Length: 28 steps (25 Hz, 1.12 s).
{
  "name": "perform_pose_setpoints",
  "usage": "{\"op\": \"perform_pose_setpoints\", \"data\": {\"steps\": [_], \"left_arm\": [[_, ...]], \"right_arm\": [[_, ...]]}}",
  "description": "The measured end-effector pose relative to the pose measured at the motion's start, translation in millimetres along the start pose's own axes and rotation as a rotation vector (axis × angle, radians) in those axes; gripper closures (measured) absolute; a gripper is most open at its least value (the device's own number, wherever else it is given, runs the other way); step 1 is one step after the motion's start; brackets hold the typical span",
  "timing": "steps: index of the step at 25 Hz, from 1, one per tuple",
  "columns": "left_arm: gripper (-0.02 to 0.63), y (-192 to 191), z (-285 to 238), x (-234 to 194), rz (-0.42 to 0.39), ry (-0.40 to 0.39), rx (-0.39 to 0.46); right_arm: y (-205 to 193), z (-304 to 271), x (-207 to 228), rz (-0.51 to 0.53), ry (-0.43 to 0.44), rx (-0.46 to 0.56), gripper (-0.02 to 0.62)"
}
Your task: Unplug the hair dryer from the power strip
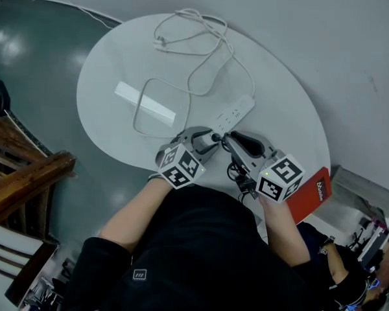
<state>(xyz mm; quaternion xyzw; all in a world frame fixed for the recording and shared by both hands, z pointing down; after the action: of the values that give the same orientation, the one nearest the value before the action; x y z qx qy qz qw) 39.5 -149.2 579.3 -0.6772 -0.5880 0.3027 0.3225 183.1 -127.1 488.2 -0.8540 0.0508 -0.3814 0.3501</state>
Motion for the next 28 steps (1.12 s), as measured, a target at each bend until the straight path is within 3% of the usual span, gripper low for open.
{"op": "perform_pose_setpoints", "data": {"steps": [5,8,11,17,28], "left_arm": [[0.413,0,0,4,-0.034,-0.005,-0.005],[0.414,0,0,3,-0.046,-0.004,-0.007],[0.429,-2,-1,-1,-0.038,-0.006,0.001],[0.433,-1,-1,2,-0.091,-0.009,-0.007],[0.422,-3,-2,5,-0.083,0.009,0.019]], "right_arm": [[-11,-11,4,0.011,-0.025,-0.074,0.55],[-23,-19,8,0.007,-0.035,-0.132,0.502],[-33,-26,15,-0.007,-0.072,-0.156,0.499],[-43,-42,17,0.12,-0.135,-0.239,0.499],[-49,-57,13,0.264,-0.204,-0.286,0.5]]}}
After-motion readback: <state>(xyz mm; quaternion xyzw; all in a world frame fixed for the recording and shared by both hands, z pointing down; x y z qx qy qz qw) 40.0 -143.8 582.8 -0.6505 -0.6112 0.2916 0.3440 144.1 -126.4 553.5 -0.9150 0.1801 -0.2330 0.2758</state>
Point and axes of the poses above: the fingertips, and each gripper's own axes: z backward along the fingers, x to its right, y out of its top, the point moved 9 cm from there along z, backward along the fingers, and after that the axes turned 10 degrees about -z, right-handed, at the moved point
